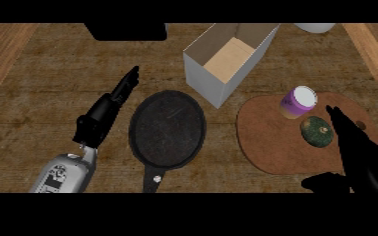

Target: Pick the squash from the cutting board and place it in the cardboard box

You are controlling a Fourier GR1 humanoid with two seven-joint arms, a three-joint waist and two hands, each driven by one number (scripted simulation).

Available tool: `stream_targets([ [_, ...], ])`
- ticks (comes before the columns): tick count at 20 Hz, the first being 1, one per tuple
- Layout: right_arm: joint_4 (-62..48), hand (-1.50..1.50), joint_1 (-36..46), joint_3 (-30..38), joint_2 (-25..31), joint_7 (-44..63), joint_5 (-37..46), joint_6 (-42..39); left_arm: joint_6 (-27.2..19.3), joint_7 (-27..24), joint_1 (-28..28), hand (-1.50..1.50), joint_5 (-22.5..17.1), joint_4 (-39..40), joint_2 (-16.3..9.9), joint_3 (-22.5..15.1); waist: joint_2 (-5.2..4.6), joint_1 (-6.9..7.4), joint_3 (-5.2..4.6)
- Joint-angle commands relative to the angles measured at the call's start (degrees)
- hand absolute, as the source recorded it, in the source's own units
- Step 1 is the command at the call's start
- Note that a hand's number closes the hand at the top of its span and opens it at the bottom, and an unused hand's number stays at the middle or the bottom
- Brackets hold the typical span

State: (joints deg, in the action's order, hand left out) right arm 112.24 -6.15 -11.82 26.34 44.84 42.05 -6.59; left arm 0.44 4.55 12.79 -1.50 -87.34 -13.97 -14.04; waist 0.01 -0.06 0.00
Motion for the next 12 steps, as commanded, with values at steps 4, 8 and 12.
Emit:
stream_targets([
  [4, -9.3, -1.5, 3.4, 4.7, -2.7, -8.9, 2.5, 2.1, 2.2, -2.0, -3.5, 0.0, 2.6, -1.6, 1.7, 1.5, 0.01, 0.09, 0.0],
  [8, -11.0, -1.5, 0.6, 2.2, -5.5, -11.1, 7.2, 4.6, 4.7, -4.8, -3.7, 0.0, 3.0, 0.8, 1.1, 3.7, 0.0, 0.02, 0.0],
  [12, -13.1, -1.5, 3.5, 4.7, -5.9, -11.2, 6.7, 0.3, 5.6, 4.3, 1.4, 0.0, 2.4, -2.2, 3.1, 5.3, 0.01, 0.02, 0.01],
])
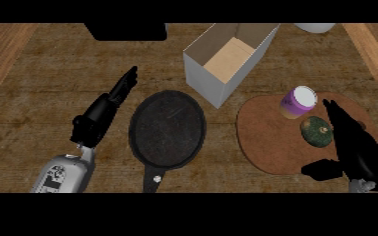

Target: Pick the squash from the cutting board and place it in the cardboard box

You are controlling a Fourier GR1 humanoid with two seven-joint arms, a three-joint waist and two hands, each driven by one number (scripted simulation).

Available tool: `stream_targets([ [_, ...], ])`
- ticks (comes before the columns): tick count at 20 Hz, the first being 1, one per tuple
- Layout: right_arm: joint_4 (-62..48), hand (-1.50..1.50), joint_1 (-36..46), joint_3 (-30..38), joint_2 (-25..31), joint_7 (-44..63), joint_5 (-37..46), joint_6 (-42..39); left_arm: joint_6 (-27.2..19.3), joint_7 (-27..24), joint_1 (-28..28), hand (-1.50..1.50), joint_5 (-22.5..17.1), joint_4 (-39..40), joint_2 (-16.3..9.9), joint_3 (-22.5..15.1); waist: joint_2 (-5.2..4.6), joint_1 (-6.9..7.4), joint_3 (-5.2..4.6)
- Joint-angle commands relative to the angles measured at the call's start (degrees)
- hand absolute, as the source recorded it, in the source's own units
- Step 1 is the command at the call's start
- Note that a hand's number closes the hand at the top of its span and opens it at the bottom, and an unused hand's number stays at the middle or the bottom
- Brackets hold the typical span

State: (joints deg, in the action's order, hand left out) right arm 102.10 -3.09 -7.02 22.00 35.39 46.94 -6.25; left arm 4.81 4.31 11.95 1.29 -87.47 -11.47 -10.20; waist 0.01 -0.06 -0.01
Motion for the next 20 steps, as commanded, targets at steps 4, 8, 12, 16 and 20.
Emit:
stream_targets([
  [4, -3.6, -1.5, 1.2, 0.2, -3.4, -0.9, 2.3, -2.7, 0.5, 2.2, 3.0, 0.0, 1.5, 1.9, 2.5, 2.7, -0.02, -0.03, 0.01],
  [8, -10.4, -1.5, 0.5, 1.3, -5.1, -5.7, 4.3, 2.2, 0.1, -1.4, 1.4, 0.0, 4.5, 2.3, 4.2, 1.1, -0.05, 0.02, 0.02],
  [12, -11.6, -1.5, 2.5, 4.7, -3.9, -7.4, 2.6, -2.0, 1.9, -0.5, 1.8, 0.0, 4.5, 2.2, 4.6, 2.5, -0.05, -0.02, 0.02],
  [16, -13.1, -1.5, 3.3, 2.9, -7.1, -6.3, 6.2, -1.2, 2.6, 2.3, -2.1, 0.0, 5.1, -4.0, 5.0, 2.2, 0.01, 0.12, 0.01],
  [20, -14.0, -1.5, 3.6, 6.2, -5.0, -7.3, 6.5, -2.0, 4.8, 1.5, -4.5, 0.0, 4.4, -5.2, 4.1, 3.3, 0.03, 0.15, 0.01],
])
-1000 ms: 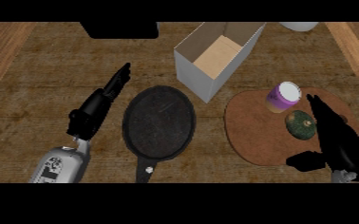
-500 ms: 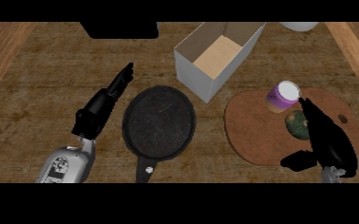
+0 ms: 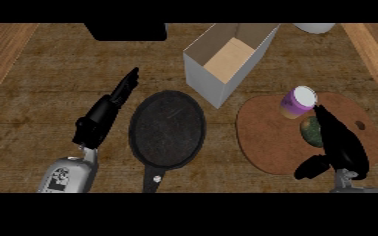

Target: Pick the squash from the cutting board and place it in the cardboard box

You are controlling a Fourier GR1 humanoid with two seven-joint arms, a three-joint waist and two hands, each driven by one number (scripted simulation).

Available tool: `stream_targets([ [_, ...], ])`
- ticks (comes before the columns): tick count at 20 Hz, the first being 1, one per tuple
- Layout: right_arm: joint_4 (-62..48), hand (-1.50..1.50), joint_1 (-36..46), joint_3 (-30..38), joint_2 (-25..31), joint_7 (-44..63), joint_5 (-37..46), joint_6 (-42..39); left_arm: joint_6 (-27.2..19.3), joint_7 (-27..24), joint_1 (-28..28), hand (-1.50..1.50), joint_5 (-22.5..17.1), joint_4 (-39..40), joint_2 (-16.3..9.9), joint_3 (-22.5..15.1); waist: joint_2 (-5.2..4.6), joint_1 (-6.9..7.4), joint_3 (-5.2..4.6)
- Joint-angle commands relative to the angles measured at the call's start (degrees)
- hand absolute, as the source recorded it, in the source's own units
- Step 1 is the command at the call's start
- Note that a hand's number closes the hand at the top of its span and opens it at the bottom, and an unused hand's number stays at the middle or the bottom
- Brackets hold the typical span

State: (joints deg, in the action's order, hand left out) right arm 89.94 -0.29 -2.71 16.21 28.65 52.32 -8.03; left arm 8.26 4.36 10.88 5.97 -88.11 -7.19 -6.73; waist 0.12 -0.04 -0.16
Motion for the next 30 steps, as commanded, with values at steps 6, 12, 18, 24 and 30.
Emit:
stream_targets([
  [6, -9.9, -1.5, 4.5, 1.2, -0.2, -2.0, 4.8, 1.3, 1.3, -0.5, 0.8, 0.0, -0.1, 1.2, 0.8, 2.4, -0.17, 0.11, 0.16],
  [12, -10.4, 1.5, 6.1, 1.3, -0.5, -2.9, 5.4, -0.1, -0.3, 2.4, 2.2, 0.0, 2.6, 0.1, 3.5, 0.2, -0.14, 0.07, 0.16],
  [18, -5.0, 1.5, 6.3, -11.9, 4.4, -24.3, 5.2, -4.7, 1.5, 1.5, 1.7, 0.0, 2.3, -0.6, 3.1, -0.7, -0.34, 2.52, 0.21],
  [24, -0.7, 1.5, 10.7, -25.2, 12.0, -52.0, 5.3, -5.2, 2.8, 0.8, 2.8, 0.0, 1.0, 0.3, 2.1, 0.5, -0.63, 4.03, 0.33],
  [30, -5.4, 1.5, 15.9, -16.4, 15.4, -69.1, 0.4, 7.3, 1.4, 0.8, 0.0, 0.0, 1.1, -2.0, 2.4, 1.2, -0.2, 1.11, 0.25],
])
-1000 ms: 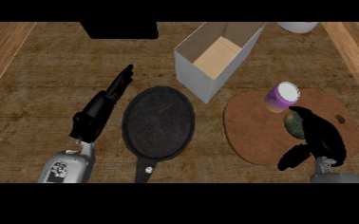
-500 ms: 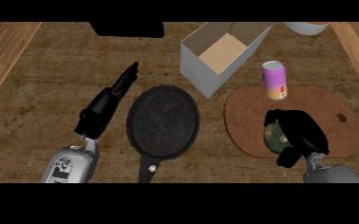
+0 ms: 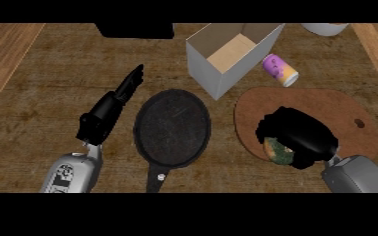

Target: Pick the squash from the cutting board and place it in the cardboard box

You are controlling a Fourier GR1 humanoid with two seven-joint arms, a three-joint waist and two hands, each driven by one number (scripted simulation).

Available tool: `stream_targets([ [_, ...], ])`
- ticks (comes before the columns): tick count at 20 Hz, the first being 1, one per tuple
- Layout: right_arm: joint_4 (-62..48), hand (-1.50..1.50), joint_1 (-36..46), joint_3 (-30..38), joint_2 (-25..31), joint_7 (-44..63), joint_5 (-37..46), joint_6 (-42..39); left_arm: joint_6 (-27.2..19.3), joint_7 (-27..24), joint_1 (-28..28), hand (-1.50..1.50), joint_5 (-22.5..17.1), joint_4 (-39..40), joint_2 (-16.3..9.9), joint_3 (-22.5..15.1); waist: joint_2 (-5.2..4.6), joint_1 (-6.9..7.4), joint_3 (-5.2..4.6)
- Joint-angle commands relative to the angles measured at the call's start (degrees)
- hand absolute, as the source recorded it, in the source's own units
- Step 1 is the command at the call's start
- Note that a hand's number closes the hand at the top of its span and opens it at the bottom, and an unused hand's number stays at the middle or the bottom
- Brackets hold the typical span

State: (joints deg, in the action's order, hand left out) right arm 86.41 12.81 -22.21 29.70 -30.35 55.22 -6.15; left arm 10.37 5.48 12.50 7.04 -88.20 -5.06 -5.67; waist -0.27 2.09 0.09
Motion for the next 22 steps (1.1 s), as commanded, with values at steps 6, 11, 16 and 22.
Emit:
stream_targets([
  [6, 0.3, 1.5, 2.0, 10.5, 4.3, -19.2, -12.0, 0.4, -0.3, 0.4, -3.9, 0.0, 0.2, -4.4, -0.6, 0.7, 0.33, -1.9, -0.09],
  [11, 13.5, 1.5, -2.5, 18.7, 11.5, -20.9, -24.5, -11.0, 1.0, 1.7, -4.1, 0.0, -0.5, -5.1, -1.9, 1.7, 0.64, -2.67, -0.12],
  [16, 12.5, 1.5, 0.2, 28.8, 14.4, -17.5, -37.4, -18.8, 0.2, -1.1, -3.5, 0.0, 0.9, -1.2, -1.2, 1.6, 0.4, -2.47, -0.12],
  [22, 17.9, 1.5, 2.5, 32.4, 13.7, -2.7, -46.0, -24.6, 0.9, -1.2, -1.2, 0.0, 0.6, 0.2, -0.8, 2.2, 0.33, -2.35, -0.13],
])
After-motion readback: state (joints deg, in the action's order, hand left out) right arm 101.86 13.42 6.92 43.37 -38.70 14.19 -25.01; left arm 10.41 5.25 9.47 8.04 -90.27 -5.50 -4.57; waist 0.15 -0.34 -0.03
